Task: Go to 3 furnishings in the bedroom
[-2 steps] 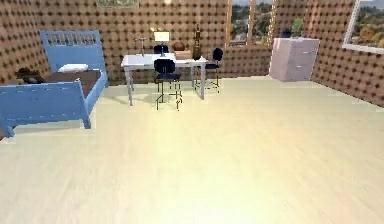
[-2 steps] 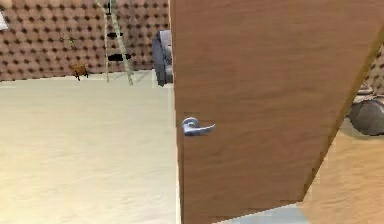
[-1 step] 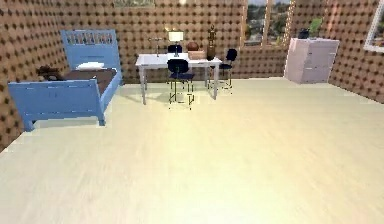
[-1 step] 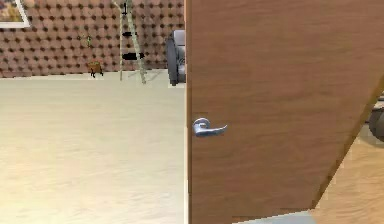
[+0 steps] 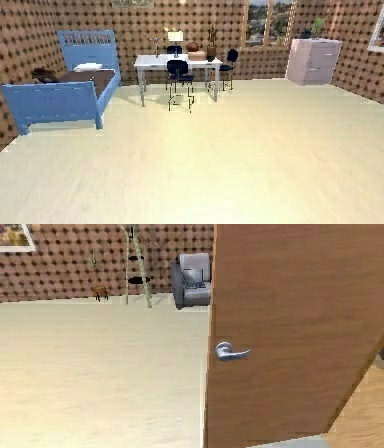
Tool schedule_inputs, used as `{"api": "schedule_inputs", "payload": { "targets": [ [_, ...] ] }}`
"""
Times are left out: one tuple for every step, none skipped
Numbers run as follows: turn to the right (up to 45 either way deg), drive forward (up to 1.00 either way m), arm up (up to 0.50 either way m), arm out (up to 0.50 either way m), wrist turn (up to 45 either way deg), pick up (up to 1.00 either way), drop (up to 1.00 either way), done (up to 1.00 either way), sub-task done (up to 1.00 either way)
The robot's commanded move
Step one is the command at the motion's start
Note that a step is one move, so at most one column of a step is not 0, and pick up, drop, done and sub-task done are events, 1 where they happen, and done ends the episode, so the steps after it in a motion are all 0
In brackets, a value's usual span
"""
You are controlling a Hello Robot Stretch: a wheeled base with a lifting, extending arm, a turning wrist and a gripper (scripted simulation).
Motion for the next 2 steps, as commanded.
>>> {"api": "schedule_inputs", "payload": {
  "targets": [
    [45.0,0.00,0.00,0.00,0.0,0.00,0.00,0.00,0.00],
    [15.0,0.00,0.00,0.00,0.0,0.00,0.00,0.00,0.00]
  ]
}}
